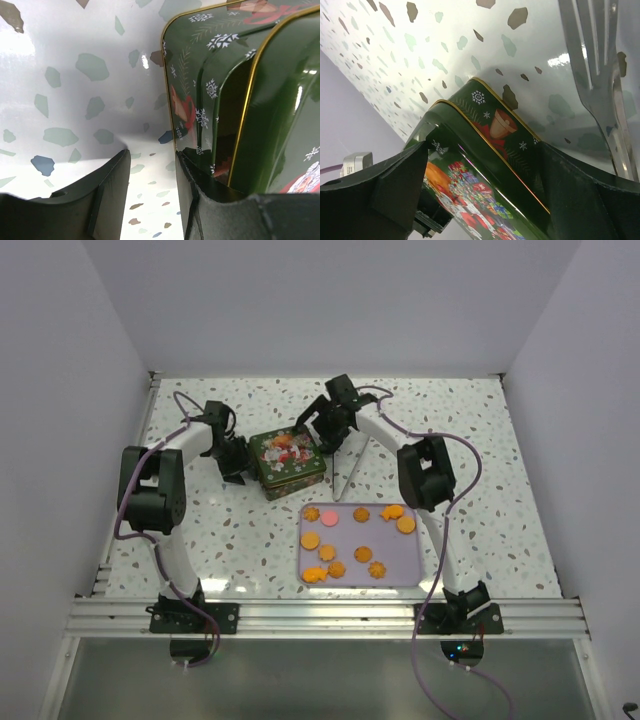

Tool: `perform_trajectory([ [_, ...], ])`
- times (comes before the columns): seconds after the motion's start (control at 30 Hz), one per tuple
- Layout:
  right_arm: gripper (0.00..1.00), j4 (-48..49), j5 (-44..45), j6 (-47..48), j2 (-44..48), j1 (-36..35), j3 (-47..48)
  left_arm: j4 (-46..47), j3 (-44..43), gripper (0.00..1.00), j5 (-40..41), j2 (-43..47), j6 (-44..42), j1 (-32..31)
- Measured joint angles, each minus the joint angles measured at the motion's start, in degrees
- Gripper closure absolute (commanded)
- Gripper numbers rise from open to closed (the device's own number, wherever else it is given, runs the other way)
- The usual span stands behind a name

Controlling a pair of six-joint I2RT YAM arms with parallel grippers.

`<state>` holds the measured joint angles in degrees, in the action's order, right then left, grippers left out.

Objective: Pack the cookies

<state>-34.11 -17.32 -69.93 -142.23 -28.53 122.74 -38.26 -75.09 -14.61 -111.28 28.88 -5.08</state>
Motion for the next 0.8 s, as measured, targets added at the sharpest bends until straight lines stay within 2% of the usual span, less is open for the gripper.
perform_trajectory([
  [0.17, 0.06, -1.03, 0.68, 0.11, 0.33, -0.24, 0.04, -0.02, 0.0, 0.53, -0.04, 0.02, 0.0, 0.0],
  [0.2, 0.01, -1.22, 0.98, 0.13, 0.44, -0.35, 0.04, 0.0, 0.0, 0.54, -0.04, 0.02, -0.02, 0.0],
  [0.8, 0.02, -6.51, 3.15, 2.14, 1.22, -1.46, 2.86, -0.13, 0.0, 0.56, -0.13, 0.26, -0.2, -0.11],
])
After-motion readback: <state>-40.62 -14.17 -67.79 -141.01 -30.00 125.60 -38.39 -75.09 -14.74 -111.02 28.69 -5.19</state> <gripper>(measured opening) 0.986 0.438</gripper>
